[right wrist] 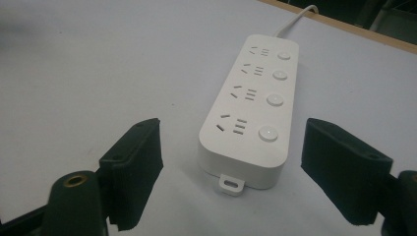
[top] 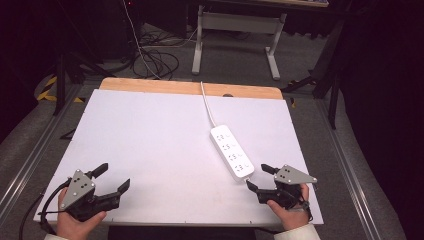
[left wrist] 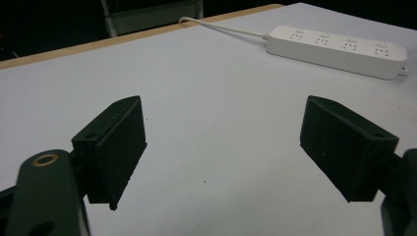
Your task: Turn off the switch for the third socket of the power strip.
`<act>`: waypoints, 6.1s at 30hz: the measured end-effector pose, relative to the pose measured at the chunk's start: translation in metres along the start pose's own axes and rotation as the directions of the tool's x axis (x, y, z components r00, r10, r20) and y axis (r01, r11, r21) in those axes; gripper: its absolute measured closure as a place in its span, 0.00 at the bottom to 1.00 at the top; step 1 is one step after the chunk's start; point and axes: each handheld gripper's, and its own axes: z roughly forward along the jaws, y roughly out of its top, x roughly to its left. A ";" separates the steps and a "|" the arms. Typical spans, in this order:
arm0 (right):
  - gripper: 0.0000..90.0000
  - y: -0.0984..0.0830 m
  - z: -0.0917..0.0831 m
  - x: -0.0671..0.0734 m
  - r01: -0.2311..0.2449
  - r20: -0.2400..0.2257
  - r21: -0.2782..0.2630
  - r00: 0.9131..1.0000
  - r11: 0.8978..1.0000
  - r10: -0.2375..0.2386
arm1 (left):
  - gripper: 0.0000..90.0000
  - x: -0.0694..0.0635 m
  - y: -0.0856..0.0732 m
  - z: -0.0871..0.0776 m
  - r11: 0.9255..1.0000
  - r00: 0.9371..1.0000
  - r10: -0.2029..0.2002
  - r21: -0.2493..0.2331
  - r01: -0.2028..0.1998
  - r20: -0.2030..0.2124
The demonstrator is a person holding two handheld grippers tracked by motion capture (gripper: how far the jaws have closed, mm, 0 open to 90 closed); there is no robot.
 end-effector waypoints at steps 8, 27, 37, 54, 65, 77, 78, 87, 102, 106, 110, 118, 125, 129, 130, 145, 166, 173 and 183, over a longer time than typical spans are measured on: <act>0.27 0.001 0.000 0.000 0.001 0.004 0.001 1.000 1.000 -0.001 | 0.20 0.001 0.000 -0.001 1.000 1.000 -0.013 -0.005 0.013 -0.006; 0.32 0.005 0.000 0.003 0.024 -0.002 0.013 1.000 1.000 -0.024 | 0.20 0.000 0.001 -0.002 1.000 1.000 0.012 0.001 -0.012 -0.023; 0.41 0.025 0.005 -0.001 0.036 -0.013 0.031 0.999 0.999 -0.036 | 0.20 -0.001 0.001 -0.002 1.000 1.000 0.011 0.002 -0.011 -0.029; 0.48 0.055 0.032 -0.020 0.020 -0.025 0.053 1.000 0.998 -0.018 | 0.20 0.000 0.000 -0.001 1.000 1.000 0.007 0.009 -0.007 -0.025; 0.52 0.064 0.050 -0.030 -0.005 -0.027 0.071 1.000 0.997 0.007 | 0.20 0.000 0.000 -0.001 1.000 1.000 0.008 0.012 -0.008 -0.026; 0.54 0.069 0.066 -0.037 -0.017 -0.034 0.088 0.999 0.996 0.020 | 0.20 0.000 0.000 0.000 1.000 1.000 0.007 0.010 -0.007 -0.023; 0.54 0.070 0.067 -0.037 -0.020 -0.039 0.089 0.999 0.996 0.024 | 0.20 0.000 0.000 0.000 1.000 1.000 0.007 0.010 -0.006 -0.023; 0.55 0.068 0.079 -0.044 -0.034 -0.035 0.094 0.999 0.995 0.037 | 0.21 0.000 0.000 0.000 1.000 1.000 0.009 0.014 -0.009 -0.025; 0.61 0.066 0.083 -0.050 -0.054 -0.040 0.094 0.998 0.994 0.058 | 0.21 0.000 0.000 0.000 1.000 1.000 0.015 0.017 -0.014 -0.024; 0.72 0.066 0.082 -0.048 -0.025 -0.037 0.102 0.999 0.994 0.029 | 0.21 0.000 0.000 0.000 1.000 1.000 0.016 0.015 -0.015 -0.019; 0.85 0.067 0.082 -0.046 0.005 -0.046 0.119 0.999 0.993 0.000 | 0.22 -0.001 0.000 0.000 1.000 1.000 0.019 0.016 -0.019 -0.019; 1.00 0.069 0.079 -0.043 0.035 -0.034 0.146 0.999 0.989 -0.030 | 0.22 -0.001 0.000 0.000 1.000 1.000 0.017 0.013 -0.016 -0.019; 1.00 0.071 0.081 -0.040 0.053 -0.045 0.213 0.998 0.976 -0.044 | 0.22 -0.001 0.000 0.000 1.000 1.000 0.018 0.018 -0.017 -0.019; 1.00 0.070 0.084 -0.039 0.054 -0.051 0.245 0.998 0.968 -0.043 | 0.22 -0.001 0.000 0.000 1.000 1.000 0.018 0.019 -0.018 -0.020; 1.00 0.070 0.085 -0.039 0.053 -0.048 0.255 0.998 0.966 -0.042 | 0.22 -0.001 0.000 0.000 1.000 1.000 0.018 0.019 -0.018 -0.020; 1.00 0.067 0.093 -0.041 0.044 -0.004 0.353 0.999 0.935 -0.046 | 0.22 -0.001 -0.001 0.001 1.000 1.000 0.015 0.027 -0.015 -0.018; 1.00 0.063 0.101 -0.041 0.057 0.018 0.384 0.997 0.922 -0.070 | 0.22 -0.001 -0.001 0.002 0.999 1.000 0.022 0.033 -0.021 -0.020; 1.00 0.062 0.102 -0.041 0.058 0.025 0.386 0.997 0.921 -0.073 | 0.22 -0.001 -0.001 0.002 0.999 1.000 0.022 0.033 -0.022 -0.021; 1.00 0.062 0.104 -0.039 0.057 0.034 0.398 0.997 0.915 -0.076 | 0.22 -0.001 -0.001 0.002 0.999 1.000 0.021 0.032 -0.020 -0.020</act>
